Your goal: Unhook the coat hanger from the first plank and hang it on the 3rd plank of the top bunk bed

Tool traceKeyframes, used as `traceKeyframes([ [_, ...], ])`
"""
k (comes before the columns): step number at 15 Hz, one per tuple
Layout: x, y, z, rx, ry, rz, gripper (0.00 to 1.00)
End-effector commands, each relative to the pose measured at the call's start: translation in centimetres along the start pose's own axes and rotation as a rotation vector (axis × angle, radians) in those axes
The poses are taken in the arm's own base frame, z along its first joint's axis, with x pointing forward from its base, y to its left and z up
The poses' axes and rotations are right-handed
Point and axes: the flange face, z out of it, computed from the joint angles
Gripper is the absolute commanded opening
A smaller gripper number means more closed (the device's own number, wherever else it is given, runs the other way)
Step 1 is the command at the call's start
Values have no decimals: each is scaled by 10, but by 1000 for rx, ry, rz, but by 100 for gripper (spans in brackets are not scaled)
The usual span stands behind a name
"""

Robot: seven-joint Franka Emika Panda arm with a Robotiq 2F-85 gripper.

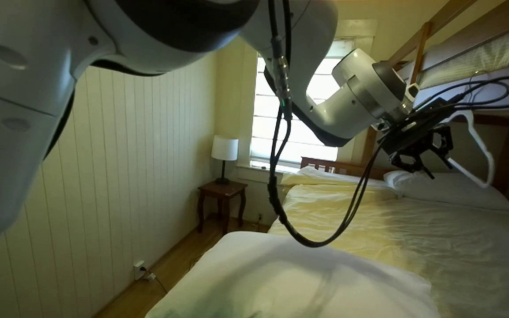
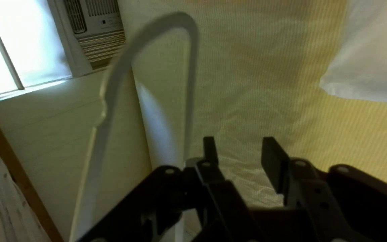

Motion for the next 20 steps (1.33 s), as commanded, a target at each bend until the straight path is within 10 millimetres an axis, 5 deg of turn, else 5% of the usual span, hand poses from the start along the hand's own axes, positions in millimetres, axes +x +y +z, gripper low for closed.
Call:
traceKeyframes([
  [1, 14, 12, -13, -125, -56, -54, 72],
  [4, 27, 8, -39, -177, 29, -175, 94],
  [6, 38, 1, -60, -201, 150, -210, 100],
  [12, 57, 13, -118, -242, 514, -120, 100],
  [16, 57, 34, -123, -231, 332, 134, 100],
  [20, 72, 31, -139, -154, 448, 230, 100],
])
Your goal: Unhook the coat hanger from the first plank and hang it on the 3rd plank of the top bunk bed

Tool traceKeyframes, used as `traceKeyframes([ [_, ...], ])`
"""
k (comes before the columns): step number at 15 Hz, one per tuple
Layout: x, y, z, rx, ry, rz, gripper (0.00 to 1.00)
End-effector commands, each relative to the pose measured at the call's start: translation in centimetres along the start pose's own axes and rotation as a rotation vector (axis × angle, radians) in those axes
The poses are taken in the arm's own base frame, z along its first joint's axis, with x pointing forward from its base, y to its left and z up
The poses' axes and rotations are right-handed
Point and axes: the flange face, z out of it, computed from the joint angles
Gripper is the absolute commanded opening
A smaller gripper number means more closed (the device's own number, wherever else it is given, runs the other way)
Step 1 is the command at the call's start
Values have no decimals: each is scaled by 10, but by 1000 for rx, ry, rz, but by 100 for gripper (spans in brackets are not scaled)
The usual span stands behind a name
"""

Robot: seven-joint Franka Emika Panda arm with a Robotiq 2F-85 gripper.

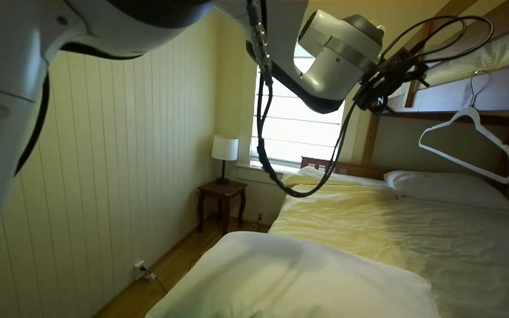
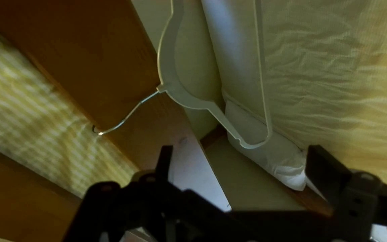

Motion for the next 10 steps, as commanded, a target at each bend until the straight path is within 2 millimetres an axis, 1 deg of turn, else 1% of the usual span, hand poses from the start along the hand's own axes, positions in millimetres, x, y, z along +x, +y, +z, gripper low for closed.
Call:
traceKeyframes([
  [1, 21, -1, -11, 43, 86, 76, 100],
  [4, 41, -2, -21, 67, 170, 96, 100],
  [6, 50, -1, -24, 56, 193, 83, 100],
  [7, 38, -5, -26, 63, 156, 85, 100],
  [10, 45, -4, -27, 57, 172, 85, 100],
])
